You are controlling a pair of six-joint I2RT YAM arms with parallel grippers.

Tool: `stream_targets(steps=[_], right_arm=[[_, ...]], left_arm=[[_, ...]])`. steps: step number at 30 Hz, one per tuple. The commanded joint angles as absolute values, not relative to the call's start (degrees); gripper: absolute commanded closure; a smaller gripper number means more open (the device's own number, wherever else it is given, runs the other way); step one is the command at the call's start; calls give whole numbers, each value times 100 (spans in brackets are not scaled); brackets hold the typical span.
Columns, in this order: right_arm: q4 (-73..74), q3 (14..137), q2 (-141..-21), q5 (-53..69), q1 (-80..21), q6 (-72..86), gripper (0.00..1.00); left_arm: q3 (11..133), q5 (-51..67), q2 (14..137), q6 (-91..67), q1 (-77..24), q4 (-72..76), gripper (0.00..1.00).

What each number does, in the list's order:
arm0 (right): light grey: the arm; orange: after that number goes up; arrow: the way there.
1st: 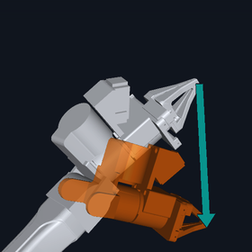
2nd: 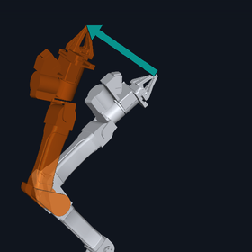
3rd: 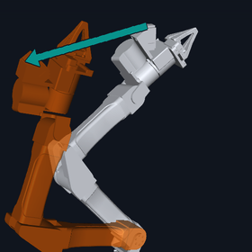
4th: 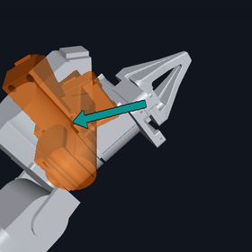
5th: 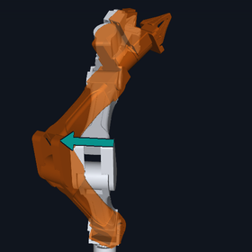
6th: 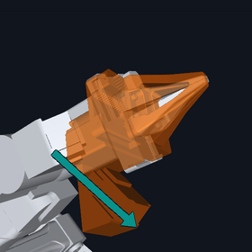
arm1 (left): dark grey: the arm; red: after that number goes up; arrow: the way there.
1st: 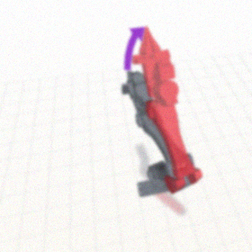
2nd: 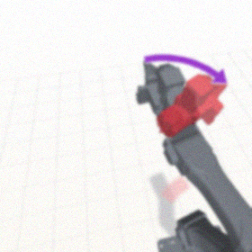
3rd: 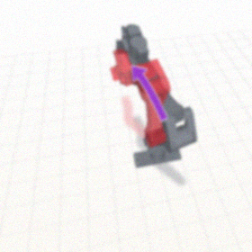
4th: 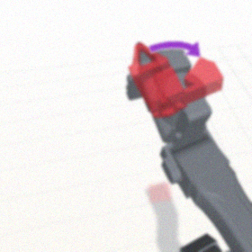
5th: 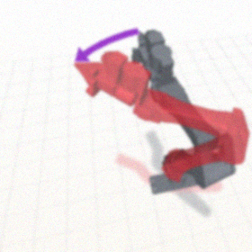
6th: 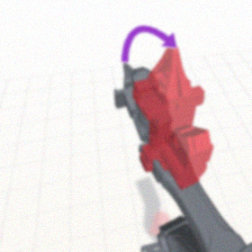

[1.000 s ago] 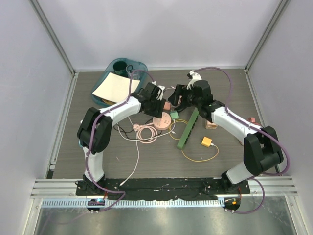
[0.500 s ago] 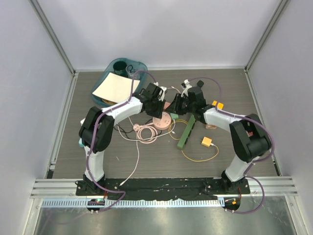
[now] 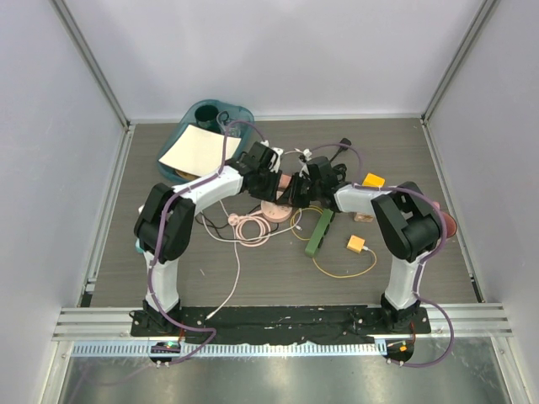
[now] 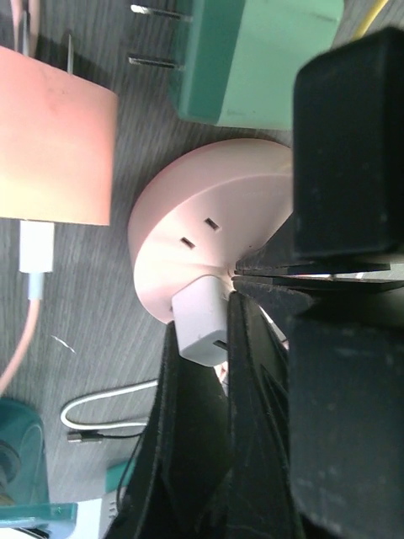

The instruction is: Pull the plug off the socket

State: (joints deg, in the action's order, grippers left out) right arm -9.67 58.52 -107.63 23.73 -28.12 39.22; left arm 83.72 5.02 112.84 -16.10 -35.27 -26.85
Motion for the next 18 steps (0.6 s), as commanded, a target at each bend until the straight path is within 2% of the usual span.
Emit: stream_targets(steps=[1,7,18], right_arm=[[-83,6011,-11258,1497,-3067,3631,97],[773,6153,-11461,774,-3296,3331,99],[739,6091,-11566,659,-3296,3366,99]], left_arm=[[8376,606,11118,-1801,-3577,-2637,100],[8727,747,11074,-1811,-3577,-2777,100],[8754,246,10793,-1380,-3604,-3032,100]])
